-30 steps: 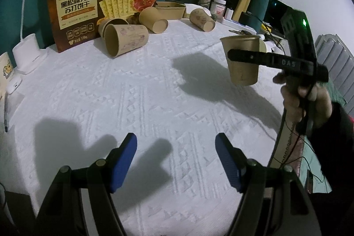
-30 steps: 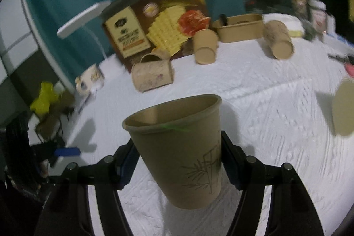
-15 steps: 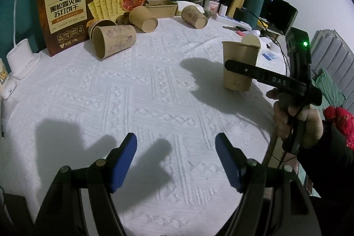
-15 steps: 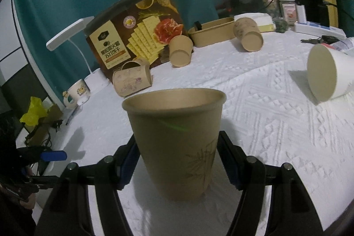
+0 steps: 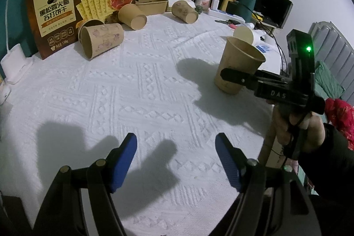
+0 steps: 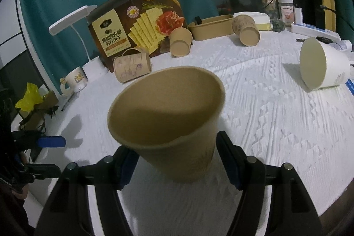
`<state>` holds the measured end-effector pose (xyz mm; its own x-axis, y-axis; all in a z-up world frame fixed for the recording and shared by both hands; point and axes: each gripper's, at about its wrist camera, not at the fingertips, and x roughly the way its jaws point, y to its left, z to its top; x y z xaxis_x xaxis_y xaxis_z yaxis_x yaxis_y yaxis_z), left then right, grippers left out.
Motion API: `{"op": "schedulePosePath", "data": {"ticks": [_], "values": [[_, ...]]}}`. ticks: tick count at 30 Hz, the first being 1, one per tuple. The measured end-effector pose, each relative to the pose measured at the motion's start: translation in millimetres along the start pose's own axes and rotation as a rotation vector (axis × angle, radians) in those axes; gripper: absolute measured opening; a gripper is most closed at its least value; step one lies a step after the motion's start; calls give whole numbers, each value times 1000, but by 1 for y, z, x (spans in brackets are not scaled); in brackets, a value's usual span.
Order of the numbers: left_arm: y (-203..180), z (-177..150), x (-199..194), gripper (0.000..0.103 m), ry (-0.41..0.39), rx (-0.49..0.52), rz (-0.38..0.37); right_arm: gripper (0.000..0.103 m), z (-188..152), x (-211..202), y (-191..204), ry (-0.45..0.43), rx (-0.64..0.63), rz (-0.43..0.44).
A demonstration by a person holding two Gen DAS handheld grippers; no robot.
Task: Flip cup upright
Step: 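Lower the upright brown cup onto the cloth and open the right gripper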
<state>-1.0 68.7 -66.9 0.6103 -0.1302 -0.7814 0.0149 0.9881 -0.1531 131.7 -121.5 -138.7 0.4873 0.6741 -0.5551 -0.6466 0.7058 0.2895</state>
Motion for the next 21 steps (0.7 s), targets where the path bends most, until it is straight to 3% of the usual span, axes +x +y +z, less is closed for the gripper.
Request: {"op": "schedulePosePath", "data": {"ticks": [12,21], "values": [[2,-8,-7,73,-9,-1,-1,72,-18,-14,8,26,23,-39],[-3,-14,-18,73,-39,1,-26,72,-37,-38,13,41,49,-134]]}}
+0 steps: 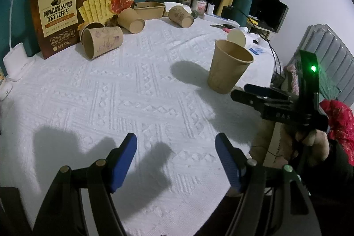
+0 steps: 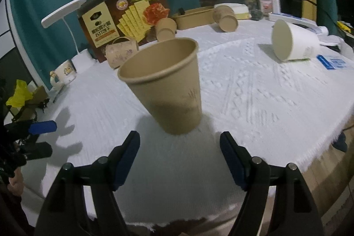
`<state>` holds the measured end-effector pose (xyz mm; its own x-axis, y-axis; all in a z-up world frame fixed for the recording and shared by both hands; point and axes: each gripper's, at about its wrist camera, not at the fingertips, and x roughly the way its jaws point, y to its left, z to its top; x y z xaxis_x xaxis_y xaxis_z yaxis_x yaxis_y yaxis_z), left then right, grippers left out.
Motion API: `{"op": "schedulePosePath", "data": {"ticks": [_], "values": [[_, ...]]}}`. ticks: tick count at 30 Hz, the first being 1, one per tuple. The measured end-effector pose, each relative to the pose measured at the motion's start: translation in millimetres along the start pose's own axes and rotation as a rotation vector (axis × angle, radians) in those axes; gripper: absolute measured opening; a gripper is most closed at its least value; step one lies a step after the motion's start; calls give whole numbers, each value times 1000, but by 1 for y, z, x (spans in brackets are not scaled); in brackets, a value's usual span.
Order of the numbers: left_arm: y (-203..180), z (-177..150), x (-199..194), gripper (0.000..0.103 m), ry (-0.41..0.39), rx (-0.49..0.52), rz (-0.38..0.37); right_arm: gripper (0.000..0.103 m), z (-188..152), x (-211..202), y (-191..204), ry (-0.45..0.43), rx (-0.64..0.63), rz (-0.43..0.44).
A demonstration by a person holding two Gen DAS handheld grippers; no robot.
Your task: Flip cup upright
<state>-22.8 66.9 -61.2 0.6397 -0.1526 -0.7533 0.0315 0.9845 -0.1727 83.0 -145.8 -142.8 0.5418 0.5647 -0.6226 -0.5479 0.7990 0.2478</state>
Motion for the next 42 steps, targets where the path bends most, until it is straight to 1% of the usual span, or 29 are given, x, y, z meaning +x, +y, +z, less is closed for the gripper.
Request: {"op": "schedulePosePath", "data": {"ticks": [6,12,13,15,18,24,28,32,39,42], "values": [[-4,-3,-5,73,-13,3,5,73,-11,-22,-2,2,22,-63],[-10,-5,-12,73,-33,7,18,73,-18,-42,-7,14,54,-102],[-12,-6,-13,74,-36,10,24,73,-19,-46,-7,14,58,-107],[-14,-5,-16,79,-48,14,30,73,-20,-55,-10,5,68,-112],[-18,-4,-21,81,-76,15,46,73,-19,-70,-13,-12,76,-126],[-27,2,-36,83,-148,32,81,73,-9,-102,-13,-66,72,-153],[-33,10,-50,83,-200,39,109,73,-1,-125,-13,-119,61,-176],[-37,20,-69,83,-272,29,107,73,7,-144,-11,-164,39,-199],[-44,35,-91,84,-357,62,148,73,22,-174,-3,-231,2,-219],[-46,41,-102,84,-398,66,169,73,28,-186,1,-259,-10,-214]]}}
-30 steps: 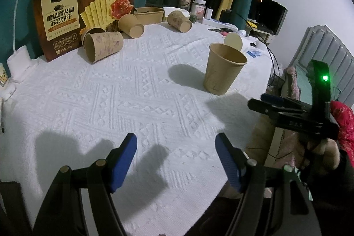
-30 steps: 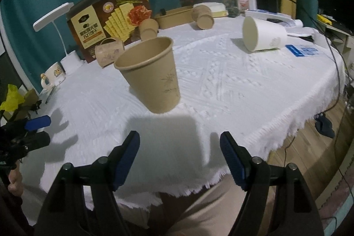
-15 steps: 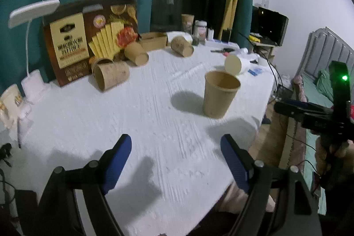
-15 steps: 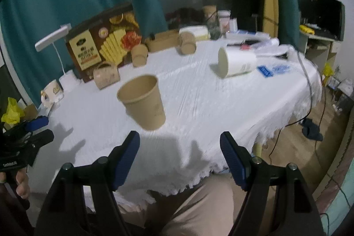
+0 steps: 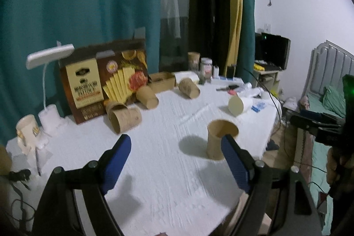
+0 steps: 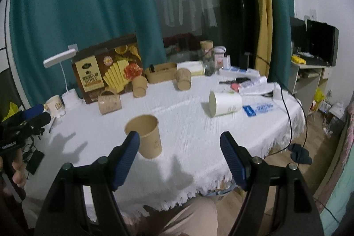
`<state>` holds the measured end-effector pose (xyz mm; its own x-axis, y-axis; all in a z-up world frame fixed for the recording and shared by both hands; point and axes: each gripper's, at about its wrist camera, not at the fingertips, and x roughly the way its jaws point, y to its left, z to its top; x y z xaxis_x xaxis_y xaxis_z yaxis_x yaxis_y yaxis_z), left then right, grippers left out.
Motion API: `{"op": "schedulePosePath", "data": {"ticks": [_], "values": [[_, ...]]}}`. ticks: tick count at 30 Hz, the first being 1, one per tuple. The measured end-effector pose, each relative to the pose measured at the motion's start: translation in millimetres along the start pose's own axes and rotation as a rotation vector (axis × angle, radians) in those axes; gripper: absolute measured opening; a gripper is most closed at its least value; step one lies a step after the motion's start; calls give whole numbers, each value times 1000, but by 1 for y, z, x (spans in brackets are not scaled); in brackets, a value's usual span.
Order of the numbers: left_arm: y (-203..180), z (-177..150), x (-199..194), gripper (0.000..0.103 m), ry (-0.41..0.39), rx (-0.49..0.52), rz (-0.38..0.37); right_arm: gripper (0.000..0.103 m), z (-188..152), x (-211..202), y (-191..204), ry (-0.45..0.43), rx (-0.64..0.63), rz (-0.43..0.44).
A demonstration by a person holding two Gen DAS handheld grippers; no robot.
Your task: Flip cup upright
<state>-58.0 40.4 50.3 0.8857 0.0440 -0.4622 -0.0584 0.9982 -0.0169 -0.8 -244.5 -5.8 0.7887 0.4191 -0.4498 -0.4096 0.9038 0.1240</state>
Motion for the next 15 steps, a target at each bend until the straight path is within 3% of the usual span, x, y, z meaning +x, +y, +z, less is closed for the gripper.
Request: {"op": "schedulePosePath", "data": {"ticks": [7,12,15], "values": [[-1,22,-26,84,-120,13,28,83,24,-33,11,-98,-29,-4],[3,31,-46,97,-213,-4,11,84,38,-54,22,-167,-43,-13],[3,32,-57,98,-264,17,31,85,42,-61,28,-187,-39,-14]]}}
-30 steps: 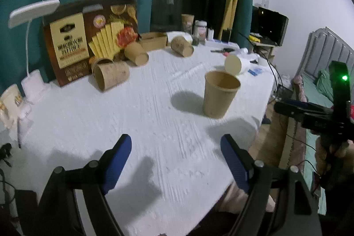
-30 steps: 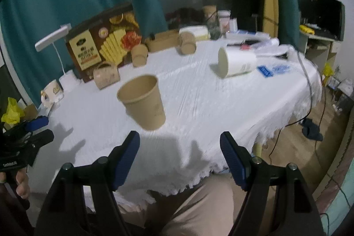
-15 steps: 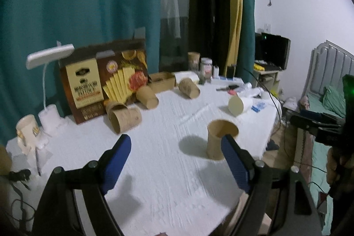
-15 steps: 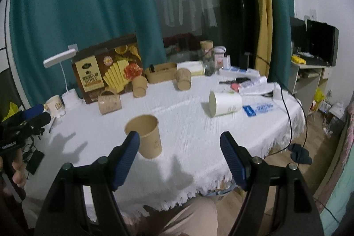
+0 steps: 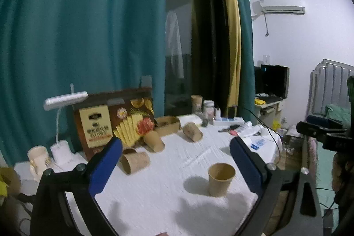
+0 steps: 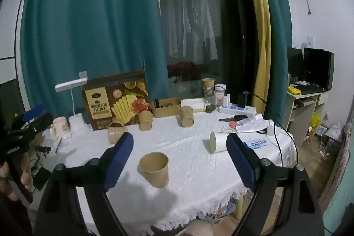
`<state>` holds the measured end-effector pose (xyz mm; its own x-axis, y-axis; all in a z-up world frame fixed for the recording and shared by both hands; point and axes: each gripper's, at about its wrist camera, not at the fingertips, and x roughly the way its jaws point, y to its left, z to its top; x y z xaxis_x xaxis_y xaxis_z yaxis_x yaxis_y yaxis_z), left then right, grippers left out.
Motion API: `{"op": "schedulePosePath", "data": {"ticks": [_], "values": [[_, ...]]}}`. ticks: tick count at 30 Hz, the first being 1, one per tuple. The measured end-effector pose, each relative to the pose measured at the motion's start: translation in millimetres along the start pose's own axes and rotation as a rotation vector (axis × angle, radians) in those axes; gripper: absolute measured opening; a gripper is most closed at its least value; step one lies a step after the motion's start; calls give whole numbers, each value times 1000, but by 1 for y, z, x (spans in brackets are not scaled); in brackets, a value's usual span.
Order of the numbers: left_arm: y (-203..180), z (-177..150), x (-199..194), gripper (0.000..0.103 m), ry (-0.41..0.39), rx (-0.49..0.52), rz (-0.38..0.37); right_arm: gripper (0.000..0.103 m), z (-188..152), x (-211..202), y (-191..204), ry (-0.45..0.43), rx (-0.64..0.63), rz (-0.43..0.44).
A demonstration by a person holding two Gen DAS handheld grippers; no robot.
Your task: Flip cup upright
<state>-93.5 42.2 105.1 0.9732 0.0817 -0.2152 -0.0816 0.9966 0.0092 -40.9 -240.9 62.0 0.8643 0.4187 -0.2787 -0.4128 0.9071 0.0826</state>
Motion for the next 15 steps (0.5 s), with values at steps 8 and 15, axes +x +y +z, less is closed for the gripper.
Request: {"op": "schedulePosePath", "data": {"ticks": [8,15], "values": [[14,-9,5,99,33,-34,27,85,0,7,18,5,-14,-2],[18,-22,15,99,76,-35,24,85,-7,27,25,39,-24,0]]}}
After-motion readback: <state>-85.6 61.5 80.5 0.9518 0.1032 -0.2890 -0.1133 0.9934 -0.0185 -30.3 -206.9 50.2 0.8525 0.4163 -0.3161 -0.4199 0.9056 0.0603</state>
